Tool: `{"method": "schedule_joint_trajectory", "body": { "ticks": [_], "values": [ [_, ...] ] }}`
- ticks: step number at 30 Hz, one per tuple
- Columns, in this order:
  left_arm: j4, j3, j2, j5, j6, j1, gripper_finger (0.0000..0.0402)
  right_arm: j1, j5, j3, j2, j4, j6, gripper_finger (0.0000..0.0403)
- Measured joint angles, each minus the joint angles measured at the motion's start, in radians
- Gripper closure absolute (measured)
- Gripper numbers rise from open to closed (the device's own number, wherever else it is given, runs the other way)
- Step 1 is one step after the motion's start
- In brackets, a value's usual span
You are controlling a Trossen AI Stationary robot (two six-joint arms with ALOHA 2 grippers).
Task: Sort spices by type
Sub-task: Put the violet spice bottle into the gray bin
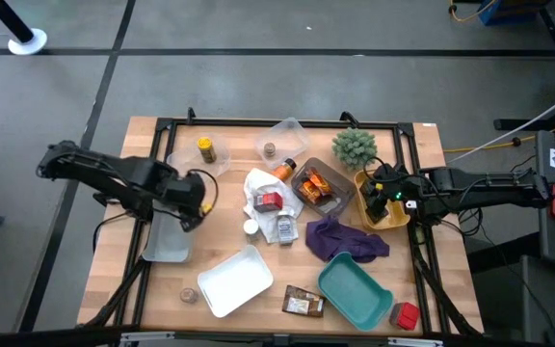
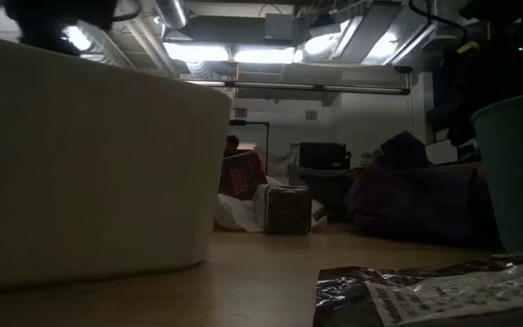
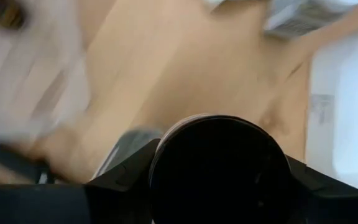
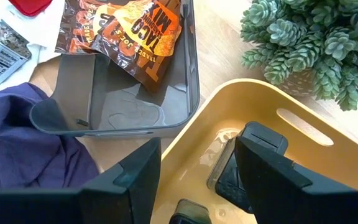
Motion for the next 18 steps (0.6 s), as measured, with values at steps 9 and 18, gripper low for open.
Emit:
{"method": "schedule_joint_trajectory", "body": {
  "ticks": [9, 18],
  "values": [
    [-0.136, -0.010, -0.050, -0.034, -0.221, -0.072, 0.0197, 0.000, 0.000, 0.000, 0.000, 0.000, 0.000, 0.0198],
    [-0.042, -0.170, -0.049, -0.061, -0.419, -0.155, 0.0197, 0.000, 0.000, 0.000, 0.000, 0.000, 0.000, 0.0198]
  ]
}}
